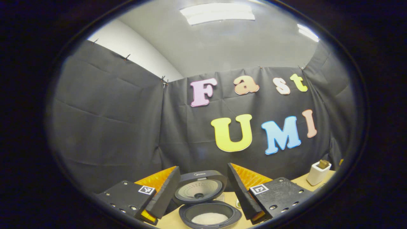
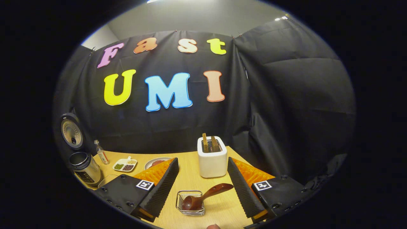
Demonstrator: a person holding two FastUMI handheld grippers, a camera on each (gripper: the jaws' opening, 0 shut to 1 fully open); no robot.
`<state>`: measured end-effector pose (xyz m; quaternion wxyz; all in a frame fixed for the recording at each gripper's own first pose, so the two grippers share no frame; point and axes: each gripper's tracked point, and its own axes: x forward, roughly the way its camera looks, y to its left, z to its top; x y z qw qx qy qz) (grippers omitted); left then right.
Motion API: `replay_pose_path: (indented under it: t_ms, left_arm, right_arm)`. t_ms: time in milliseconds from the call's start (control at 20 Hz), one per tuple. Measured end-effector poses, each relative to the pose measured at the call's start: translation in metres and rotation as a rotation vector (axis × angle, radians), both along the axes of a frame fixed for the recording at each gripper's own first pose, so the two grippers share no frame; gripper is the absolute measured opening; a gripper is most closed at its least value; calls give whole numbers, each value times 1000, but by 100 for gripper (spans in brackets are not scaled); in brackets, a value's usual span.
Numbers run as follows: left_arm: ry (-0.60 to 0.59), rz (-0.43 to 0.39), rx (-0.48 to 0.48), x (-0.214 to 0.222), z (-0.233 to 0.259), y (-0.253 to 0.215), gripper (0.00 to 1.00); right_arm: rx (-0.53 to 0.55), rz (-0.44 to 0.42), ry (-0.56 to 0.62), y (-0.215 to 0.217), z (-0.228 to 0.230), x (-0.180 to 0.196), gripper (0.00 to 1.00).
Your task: Close the left gripper, press the button to open the rice cooker; take a wooden spoon from the chopstick holder with the right hand, scoop a spoonful of rice and pour it into the rice cooker, then put the wooden spoon back into the chopstick holder.
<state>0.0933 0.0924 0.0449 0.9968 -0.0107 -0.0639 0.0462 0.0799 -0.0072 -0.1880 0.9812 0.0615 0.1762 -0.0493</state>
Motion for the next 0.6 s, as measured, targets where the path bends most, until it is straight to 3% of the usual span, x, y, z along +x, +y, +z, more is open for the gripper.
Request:
replay_pose_path:
  t_ms: [150, 200, 250, 600]
  left_arm:
    - [11, 24, -9, -11, -3, 11, 90]
    - [18, 35, -4, -15, -4, 16, 90]
    - [26, 44, 2, -17, -7, 19, 90]
    - [53, 71, 29, -36, -10, 28, 90]
  right_arm:
    - [49, -46, 49, -10, -26, 3, 97]
    - [66, -61, 67, -12, -34, 2, 92]
    - [85, -74, 88, -15, -44, 2, 96]
    - [279, -130, 228, -12, -99, -6, 98]
